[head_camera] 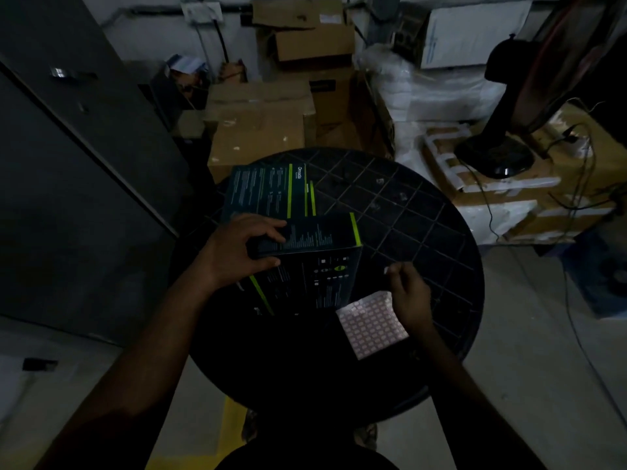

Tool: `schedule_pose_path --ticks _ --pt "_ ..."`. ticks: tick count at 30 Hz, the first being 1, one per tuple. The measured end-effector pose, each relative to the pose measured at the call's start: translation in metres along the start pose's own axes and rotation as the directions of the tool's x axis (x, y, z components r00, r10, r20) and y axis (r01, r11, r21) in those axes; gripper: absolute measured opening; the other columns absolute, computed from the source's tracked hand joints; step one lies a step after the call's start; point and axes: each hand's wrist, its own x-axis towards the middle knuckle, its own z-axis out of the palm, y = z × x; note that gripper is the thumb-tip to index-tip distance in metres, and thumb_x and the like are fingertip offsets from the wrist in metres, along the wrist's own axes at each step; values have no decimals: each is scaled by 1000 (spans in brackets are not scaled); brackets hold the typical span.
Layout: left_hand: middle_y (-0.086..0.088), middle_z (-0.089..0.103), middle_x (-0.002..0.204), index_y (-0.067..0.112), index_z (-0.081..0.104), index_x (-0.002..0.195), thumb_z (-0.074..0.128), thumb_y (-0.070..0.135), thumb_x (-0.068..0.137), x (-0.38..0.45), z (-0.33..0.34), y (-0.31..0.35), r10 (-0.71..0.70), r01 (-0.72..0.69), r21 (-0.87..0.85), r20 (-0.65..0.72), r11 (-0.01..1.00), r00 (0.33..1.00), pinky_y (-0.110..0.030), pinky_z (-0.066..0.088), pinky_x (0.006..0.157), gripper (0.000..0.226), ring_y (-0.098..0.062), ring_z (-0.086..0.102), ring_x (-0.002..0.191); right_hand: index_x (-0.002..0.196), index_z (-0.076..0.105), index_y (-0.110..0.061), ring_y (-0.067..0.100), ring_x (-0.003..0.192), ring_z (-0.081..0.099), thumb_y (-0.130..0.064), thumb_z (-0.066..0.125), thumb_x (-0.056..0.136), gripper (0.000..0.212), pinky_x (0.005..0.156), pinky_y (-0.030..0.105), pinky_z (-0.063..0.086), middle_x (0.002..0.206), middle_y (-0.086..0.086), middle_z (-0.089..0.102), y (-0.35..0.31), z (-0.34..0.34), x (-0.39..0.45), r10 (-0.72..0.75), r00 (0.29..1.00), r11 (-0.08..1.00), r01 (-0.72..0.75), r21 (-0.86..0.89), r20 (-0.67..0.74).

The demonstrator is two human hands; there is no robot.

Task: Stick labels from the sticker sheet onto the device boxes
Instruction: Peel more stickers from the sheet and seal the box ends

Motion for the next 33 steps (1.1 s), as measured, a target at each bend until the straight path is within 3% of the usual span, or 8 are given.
schedule_pose_path --ticks 4,6,10,13,17,25,30,33 --pt "12 68 122 21 74 93 89 23 69 0 3 -3 12 -15 -54 -64 998 998 -41 49 98 28 -9 59 116 93 60 -18 7 65 53 -16 52 104 13 61 22 44 77 -2 60 -98 10 -7 -203 929 958 254 136 -309" --pt "10 70 117 18 75 89 89 23 68 -1 6 -5 29 -36 -74 -97 997 995 -34 47 100 25 -8 61 113 95 64 -12 10 73 58 -13 54 101 11 66 18 45 84 2 63 -133 19 -9 -338 903 925 371 86 -266" --pt "8 71 114 17 77 87 89 23 67 -3 9 -11 26 -36 -84 -119 996 993 -26 36 109 24 -12 63 113 100 68 -7 21 92 61 -19 56 97 17 81 30 48 96 7 66 -152 54 -8 -587 809 803 588 -100 38" --pt "11 70 110 16 77 85 90 20 66 -3 11 -11 50 -59 -75 -114 995 992 -33 40 108 23 -14 63 112 104 66 -9 24 92 56 -12 52 89 21 76 37 48 96 7 64 -143 73 -8 -614 768 746 640 -185 180" --pt "3 73 112 15 77 86 88 19 69 -1 9 -11 52 -58 -58 -98 997 994 -25 39 107 20 -11 62 110 101 67 -8 21 91 52 -14 52 95 17 77 31 43 94 6 62 -139 81 -6 -620 766 718 641 -272 168" --pt "8 72 114 19 79 87 87 26 71 7 6 -14 19 -24 -59 -88 998 996 -4 30 100 19 -7 60 112 99 67 -7 26 85 51 -19 55 99 17 71 40 45 90 8 58 -142 82 1 -674 692 595 715 -366 257" --pt "8 73 114 22 78 90 87 28 71 9 7 -15 32 -36 -57 -74 998 997 -25 42 100 22 -9 61 112 99 66 -5 28 86 51 -13 61 95 10 69 40 45 91 9 57 -148 82 1 -675 682 542 717 -439 280" --pt "9 73 114 23 78 90 87 28 70 10 8 -17 14 -19 -74 -69 997 997 -26 41 101 23 -6 61 112 99 65 -6 29 87 51 -9 70 87 13 67 41 45 92 9 58 -149 82 1 -658 675 495 721 -485 332"
